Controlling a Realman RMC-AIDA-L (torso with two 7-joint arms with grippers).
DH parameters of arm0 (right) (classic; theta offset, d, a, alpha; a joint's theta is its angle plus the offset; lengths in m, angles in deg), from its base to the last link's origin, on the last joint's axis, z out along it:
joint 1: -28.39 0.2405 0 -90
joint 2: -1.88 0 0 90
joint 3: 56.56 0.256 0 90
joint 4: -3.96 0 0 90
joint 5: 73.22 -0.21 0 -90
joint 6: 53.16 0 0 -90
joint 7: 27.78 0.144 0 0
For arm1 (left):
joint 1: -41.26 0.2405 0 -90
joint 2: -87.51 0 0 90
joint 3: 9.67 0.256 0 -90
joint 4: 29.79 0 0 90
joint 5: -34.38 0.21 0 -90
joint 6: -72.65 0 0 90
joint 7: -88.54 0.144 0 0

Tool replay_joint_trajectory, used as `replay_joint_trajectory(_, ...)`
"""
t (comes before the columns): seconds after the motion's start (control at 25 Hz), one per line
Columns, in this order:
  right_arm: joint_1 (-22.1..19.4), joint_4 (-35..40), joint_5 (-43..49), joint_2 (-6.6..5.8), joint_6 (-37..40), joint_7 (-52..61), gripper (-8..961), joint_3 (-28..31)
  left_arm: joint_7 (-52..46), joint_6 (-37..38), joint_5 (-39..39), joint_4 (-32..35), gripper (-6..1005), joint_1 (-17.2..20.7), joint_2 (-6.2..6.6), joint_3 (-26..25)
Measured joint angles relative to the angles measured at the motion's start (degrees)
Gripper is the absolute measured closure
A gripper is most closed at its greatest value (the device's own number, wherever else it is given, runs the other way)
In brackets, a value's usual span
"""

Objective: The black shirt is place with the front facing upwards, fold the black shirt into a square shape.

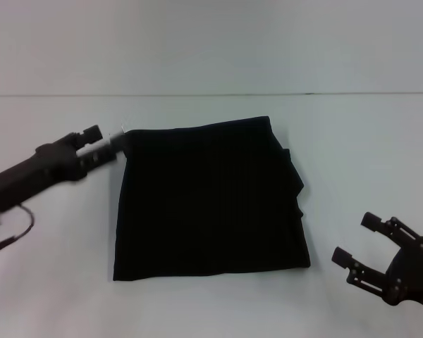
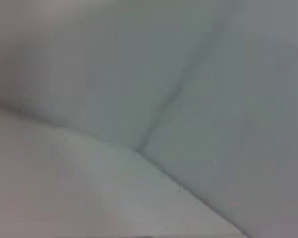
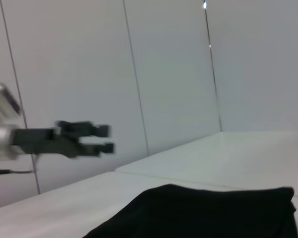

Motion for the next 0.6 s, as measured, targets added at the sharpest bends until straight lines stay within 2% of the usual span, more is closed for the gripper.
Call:
replay_joint_trajectory(0.08, 0.0, -0.1, 0.0, 0.0, 0.1, -1.7, 34, 0.5, 8.6, 6.5, 1.0, 2.3, 210, 2.3, -0.33, 0.0)
replay_joint_trajectory(0.16, -0.1, -0.4, 0.0, 0.02, 0.2, -3.2, 34, 0.7, 15.8, 10.4, 2.4, 5.2, 132, 5.1, -1.39, -0.1)
replay_joint_trajectory(0.24, -0.2, -0.8, 0.0, 0.16, 0.2, -4.4, 34, 0.7, 19.4, 11.8, 4.4, 7.0, 114, 7.2, -2.47, 0.0)
replay_joint_trajectory(0.36, -0.7, -2.2, 0.3, 0.27, -0.3, -6.4, 34, 0.4, 21.7, 12.8, 9.9, 8.2, 86, 9.6, -3.73, 0.3)
replay_joint_trajectory(0.6, -2.6, -5.2, 0.4, 0.27, -2.6, -11.4, 34, 0.3, 23.1, 10.8, 15.4, 6.6, 49, 11.4, -4.35, -0.5)
